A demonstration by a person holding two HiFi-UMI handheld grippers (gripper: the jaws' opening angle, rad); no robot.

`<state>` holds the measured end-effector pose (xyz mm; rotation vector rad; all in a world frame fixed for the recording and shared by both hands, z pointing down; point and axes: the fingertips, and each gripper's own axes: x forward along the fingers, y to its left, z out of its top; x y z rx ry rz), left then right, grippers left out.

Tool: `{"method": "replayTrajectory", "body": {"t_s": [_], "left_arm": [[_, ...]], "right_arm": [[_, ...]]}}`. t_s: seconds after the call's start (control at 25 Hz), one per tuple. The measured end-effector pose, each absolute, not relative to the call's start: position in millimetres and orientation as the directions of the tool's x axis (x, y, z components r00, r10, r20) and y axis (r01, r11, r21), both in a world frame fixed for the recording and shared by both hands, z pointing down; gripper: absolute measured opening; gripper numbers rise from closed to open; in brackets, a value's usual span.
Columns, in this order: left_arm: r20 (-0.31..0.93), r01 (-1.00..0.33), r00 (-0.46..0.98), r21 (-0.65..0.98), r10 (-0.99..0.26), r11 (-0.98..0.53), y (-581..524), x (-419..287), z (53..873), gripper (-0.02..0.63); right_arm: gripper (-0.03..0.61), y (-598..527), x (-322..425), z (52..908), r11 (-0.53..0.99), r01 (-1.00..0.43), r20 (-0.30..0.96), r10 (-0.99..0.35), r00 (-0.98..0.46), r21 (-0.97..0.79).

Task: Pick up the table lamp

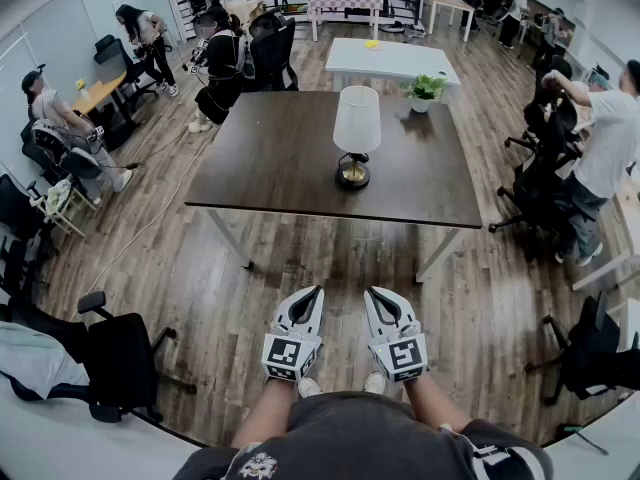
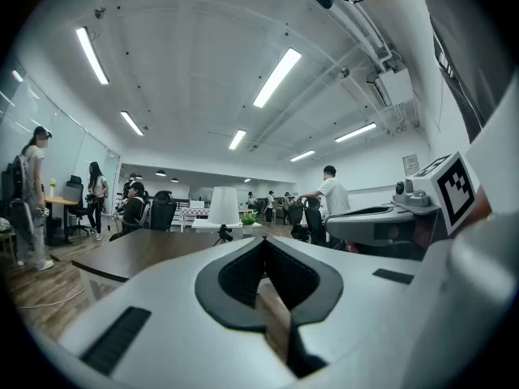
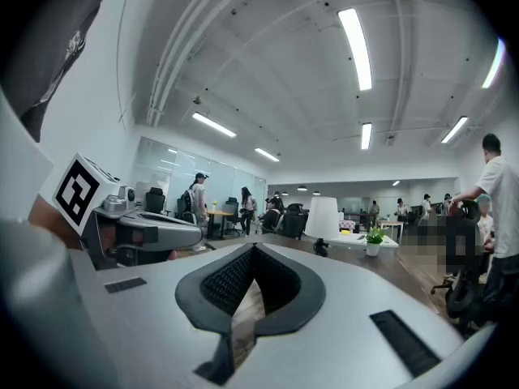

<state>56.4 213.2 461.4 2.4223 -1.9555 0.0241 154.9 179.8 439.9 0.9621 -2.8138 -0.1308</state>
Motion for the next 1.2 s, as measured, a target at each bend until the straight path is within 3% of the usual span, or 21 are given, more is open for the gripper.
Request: {"method": "replayTrajectory", "body": {"t_s": [0.76,1.2], "left_arm": [[0.031,-0.966,0.254,0.05,-0.967,-0.252,234.2,-15.0,476.9,0.008],[0.065,-0.961,0.276,0.036,-0.959,-0.275,171.2,-15.7,480.9,0.008]], "right_arm": [[0.026,205.2,90.6,455.9,0.773,-0.626,0.115,-0.635,-0.764,0.102],[0.026,132.5,88.7,466.9,0.758,-0.65,0.129,-0.65,-0.749,0.048]]}}
